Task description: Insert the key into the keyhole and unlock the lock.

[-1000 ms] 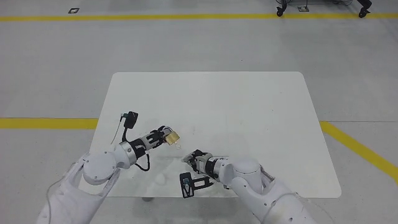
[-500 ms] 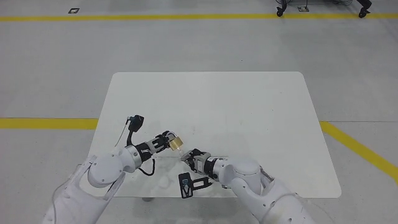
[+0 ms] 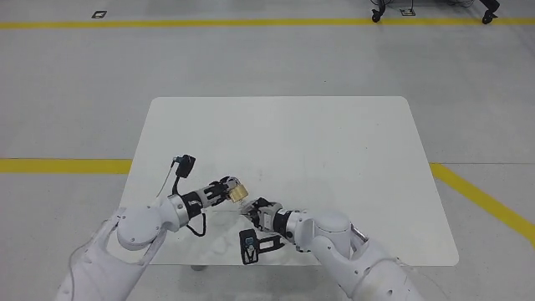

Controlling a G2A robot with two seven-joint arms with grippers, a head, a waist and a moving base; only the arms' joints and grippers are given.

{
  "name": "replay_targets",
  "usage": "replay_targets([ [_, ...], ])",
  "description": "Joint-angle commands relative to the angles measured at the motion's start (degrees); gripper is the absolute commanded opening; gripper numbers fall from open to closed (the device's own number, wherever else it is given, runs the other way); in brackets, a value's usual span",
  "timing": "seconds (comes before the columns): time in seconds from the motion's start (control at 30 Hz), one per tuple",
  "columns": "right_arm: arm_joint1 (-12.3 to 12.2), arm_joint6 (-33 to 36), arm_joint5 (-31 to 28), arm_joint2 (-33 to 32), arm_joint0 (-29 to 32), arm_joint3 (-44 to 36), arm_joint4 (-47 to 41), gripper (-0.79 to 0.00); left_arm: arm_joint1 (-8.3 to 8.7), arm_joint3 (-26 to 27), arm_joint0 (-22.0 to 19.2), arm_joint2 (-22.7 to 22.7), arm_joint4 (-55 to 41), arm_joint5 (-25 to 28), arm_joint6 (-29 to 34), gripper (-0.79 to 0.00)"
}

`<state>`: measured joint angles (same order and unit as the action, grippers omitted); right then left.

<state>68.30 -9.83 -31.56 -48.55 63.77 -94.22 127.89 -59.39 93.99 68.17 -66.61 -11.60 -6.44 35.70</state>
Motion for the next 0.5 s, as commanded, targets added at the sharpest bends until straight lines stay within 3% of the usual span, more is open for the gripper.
replay_targets([
  [0.0,-0.5,-4.5,0.8,-1.7,0.8,-0.4,-1.2,-0.656,-0.36,-2.9,-0.1,-1.2,-8.2,2.6,0.9,-0.785],
  [0.13,-1.7,-13.5,3.3,-5.8,3.3,-0.9,-3.9,-0.674,-1.05,-7.1,-0.8,-0.9,-14.5,6.2,2.3,-0.785],
  [0.17,-1.9,-15.6,3.8,-6.8,3.9,-0.8,-4.8,-0.637,-1.27,-7.8,-1.0,-0.6,-15.6,6.9,2.0,-0.785],
  [0.2,-2.2,-17.5,4.1,-7.8,4.5,-0.8,-5.7,-0.505,-1.34,-8.0,-1.1,-0.5,-15.9,7.0,2.0,-0.785],
  [0.23,-2.4,-18.7,4.2,-8.6,5.0,-0.6,-6.5,-0.123,-1.34,-8.0,-1.1,-0.5,-15.9,7.0,2.0,-0.785],
  [0.27,-2.5,-19.0,4.1,-9.1,5.3,-0.6,-6.8,0.000,-1.34,-8.0,-1.1,-0.5,-15.9,7.0,2.0,-0.785],
  [0.47,-2.5,-19.0,4.1,-9.1,5.3,-0.6,-6.8,0.000,-1.39,-7.8,-0.8,-0.7,-16.0,7.2,0.8,-0.785],
])
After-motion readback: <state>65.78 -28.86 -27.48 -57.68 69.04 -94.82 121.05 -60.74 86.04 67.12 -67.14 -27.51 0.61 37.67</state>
